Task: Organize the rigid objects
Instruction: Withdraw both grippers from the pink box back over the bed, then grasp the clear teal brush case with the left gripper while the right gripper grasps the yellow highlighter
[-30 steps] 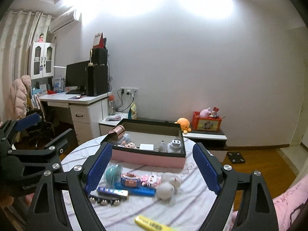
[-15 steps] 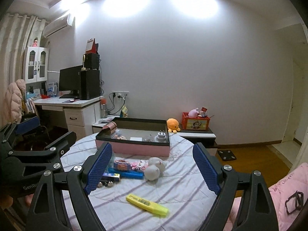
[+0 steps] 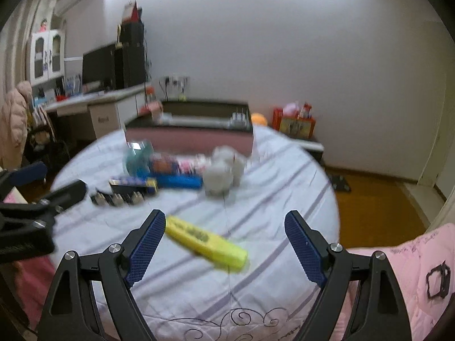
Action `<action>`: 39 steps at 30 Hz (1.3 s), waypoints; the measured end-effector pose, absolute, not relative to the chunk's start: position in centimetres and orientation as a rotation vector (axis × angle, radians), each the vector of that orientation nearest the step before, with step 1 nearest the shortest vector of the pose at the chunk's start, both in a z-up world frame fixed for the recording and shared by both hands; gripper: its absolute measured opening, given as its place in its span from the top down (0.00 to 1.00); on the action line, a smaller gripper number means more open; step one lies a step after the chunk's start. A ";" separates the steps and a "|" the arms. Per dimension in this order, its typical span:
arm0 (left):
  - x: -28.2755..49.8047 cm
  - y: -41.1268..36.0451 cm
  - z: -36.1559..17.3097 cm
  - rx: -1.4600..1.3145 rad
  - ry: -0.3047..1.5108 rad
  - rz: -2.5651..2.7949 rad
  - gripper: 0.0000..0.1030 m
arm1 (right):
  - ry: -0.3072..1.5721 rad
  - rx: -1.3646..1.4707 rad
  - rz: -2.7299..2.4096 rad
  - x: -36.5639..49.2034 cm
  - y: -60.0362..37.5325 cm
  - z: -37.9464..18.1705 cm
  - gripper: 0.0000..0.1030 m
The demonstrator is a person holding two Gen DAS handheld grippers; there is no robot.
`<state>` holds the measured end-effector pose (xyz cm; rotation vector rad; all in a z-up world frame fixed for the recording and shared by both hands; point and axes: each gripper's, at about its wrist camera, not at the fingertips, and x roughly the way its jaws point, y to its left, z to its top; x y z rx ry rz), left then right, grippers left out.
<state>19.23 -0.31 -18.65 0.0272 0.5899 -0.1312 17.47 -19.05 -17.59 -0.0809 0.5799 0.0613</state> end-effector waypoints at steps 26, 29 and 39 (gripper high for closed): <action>25.1 0.9 -21.8 0.012 0.745 -0.139 0.00 | 0.723 -0.022 0.127 23.4 -20.7 -22.6 0.74; 26.2 0.9 -21.4 0.003 0.744 -0.131 0.00 | 0.727 0.004 0.096 24.1 -21.2 -22.6 0.74; 33.2 0.6 -20.6 -0.024 0.772 -0.067 0.00 | 0.730 0.027 0.019 26.9 -22.4 -22.1 0.74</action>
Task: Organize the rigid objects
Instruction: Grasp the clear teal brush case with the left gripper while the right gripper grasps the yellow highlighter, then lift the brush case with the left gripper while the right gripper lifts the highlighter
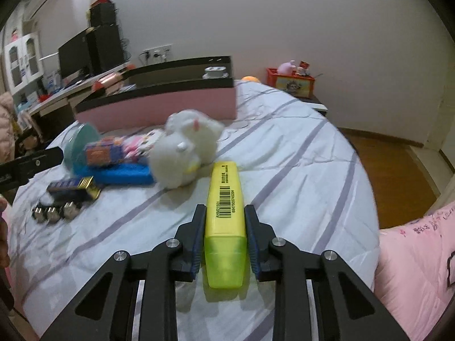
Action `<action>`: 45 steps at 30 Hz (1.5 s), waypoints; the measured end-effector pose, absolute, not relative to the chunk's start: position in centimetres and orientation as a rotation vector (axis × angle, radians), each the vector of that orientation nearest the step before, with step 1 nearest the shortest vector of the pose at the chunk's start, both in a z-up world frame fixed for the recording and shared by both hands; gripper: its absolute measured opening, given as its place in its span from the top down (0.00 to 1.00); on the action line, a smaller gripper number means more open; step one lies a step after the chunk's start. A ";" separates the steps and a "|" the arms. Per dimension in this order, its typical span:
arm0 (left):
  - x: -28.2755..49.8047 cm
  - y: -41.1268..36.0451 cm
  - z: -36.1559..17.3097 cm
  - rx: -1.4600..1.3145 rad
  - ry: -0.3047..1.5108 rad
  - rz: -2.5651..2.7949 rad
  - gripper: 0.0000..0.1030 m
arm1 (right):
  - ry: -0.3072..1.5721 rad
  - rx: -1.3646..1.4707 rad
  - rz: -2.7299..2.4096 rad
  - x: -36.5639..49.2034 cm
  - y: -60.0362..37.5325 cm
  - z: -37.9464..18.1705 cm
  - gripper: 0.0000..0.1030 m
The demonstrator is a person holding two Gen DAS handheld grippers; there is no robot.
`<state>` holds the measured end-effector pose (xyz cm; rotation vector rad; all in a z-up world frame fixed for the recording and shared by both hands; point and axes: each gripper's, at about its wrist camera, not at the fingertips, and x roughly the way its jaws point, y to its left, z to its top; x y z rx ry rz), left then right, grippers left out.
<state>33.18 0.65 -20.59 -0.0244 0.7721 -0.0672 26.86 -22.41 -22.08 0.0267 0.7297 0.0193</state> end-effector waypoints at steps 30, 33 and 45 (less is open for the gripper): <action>32.9 1.3 -20.1 0.034 0.740 -0.091 0.64 | 0.691 0.056 0.037 28.0 -23.3 -20.0 0.74; 32.0 1.6 -19.5 0.024 0.732 -0.105 0.64 | 0.677 0.041 0.032 27.5 -22.7 -19.1 0.74; 29.3 0.8 -20.2 0.047 0.745 -0.126 0.64 | 0.788 0.054 0.012 28.0 -22.6 -22.1 0.74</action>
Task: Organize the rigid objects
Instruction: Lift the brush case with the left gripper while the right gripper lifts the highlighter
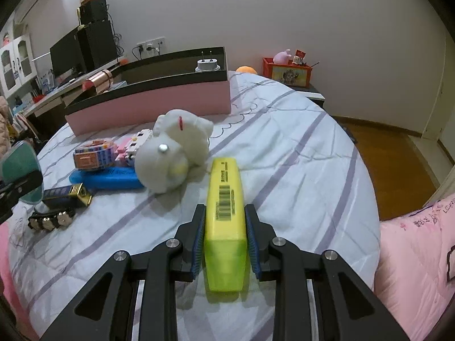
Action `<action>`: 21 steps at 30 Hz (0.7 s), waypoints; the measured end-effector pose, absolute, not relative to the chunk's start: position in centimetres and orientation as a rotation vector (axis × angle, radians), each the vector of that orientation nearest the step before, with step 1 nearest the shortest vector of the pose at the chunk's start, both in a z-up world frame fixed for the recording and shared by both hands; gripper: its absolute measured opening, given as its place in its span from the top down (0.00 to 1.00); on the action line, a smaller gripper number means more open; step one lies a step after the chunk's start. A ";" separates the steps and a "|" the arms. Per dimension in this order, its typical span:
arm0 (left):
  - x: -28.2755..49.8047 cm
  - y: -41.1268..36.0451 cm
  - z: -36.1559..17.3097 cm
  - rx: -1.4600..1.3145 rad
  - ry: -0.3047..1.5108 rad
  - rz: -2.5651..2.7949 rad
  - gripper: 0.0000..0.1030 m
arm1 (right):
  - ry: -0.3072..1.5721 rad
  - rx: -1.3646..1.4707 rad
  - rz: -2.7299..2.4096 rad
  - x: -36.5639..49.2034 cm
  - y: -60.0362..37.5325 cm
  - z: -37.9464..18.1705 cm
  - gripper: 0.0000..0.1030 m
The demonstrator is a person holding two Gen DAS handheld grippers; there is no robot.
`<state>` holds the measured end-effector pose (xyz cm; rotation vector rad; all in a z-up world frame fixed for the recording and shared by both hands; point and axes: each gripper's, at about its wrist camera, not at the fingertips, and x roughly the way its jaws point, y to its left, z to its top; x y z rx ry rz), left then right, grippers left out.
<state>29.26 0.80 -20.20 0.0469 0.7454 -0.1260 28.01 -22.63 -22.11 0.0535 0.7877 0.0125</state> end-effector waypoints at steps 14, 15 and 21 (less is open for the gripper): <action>27.3 -0.1 -17.0 0.051 0.650 -0.136 0.64 | 0.586 0.053 0.098 23.9 -19.7 -15.9 0.74; 27.0 -0.2 -16.6 0.051 0.641 -0.141 0.64 | 0.566 0.046 0.113 23.7 -19.1 -15.3 0.74; 24.9 -0.6 -13.7 0.064 0.559 -0.137 0.64 | 0.492 -0.005 0.187 22.6 -15.0 -12.5 0.74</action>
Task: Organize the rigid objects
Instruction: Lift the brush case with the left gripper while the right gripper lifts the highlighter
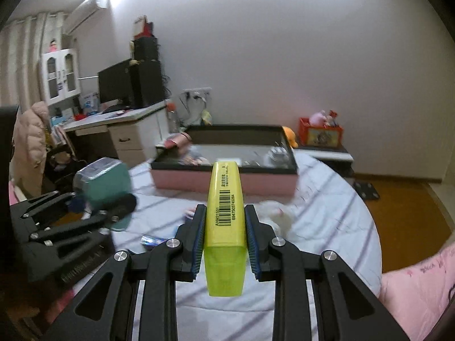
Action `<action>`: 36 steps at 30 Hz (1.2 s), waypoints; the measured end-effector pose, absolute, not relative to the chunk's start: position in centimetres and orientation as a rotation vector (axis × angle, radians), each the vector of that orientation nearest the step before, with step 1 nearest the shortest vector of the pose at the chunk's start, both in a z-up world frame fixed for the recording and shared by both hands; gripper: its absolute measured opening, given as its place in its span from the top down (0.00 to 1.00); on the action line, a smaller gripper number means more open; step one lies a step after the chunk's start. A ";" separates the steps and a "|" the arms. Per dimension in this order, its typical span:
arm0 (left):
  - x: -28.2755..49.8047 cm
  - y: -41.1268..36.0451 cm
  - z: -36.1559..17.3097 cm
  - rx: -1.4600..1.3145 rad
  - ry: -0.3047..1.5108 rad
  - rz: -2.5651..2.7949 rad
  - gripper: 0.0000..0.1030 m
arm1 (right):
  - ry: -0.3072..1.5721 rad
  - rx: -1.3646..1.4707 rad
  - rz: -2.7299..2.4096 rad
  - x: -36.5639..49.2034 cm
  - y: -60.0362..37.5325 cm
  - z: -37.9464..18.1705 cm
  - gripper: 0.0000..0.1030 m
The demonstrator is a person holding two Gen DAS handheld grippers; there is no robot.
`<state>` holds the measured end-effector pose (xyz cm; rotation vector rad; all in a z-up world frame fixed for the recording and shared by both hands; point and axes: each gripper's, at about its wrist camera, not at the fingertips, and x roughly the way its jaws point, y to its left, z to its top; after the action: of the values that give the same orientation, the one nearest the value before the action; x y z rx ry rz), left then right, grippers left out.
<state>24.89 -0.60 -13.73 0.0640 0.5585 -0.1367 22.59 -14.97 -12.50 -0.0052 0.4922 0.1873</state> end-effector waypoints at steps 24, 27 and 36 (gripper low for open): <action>19.2 -0.6 -6.1 0.066 0.265 -0.048 0.64 | 0.273 -0.058 0.162 18.5 -12.7 -5.6 0.74; 19.6 -0.9 -5.8 0.076 0.254 -0.046 0.64 | 0.267 -0.060 0.157 18.8 -12.6 -5.4 0.74; 21.5 -1.6 -5.4 0.098 0.196 -0.056 0.64 | 0.242 -0.059 0.139 20.2 -12.6 -4.7 0.74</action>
<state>21.53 -1.63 -5.41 0.0984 0.1959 -0.0561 20.16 -12.62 -4.73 -0.0591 0.2422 0.1388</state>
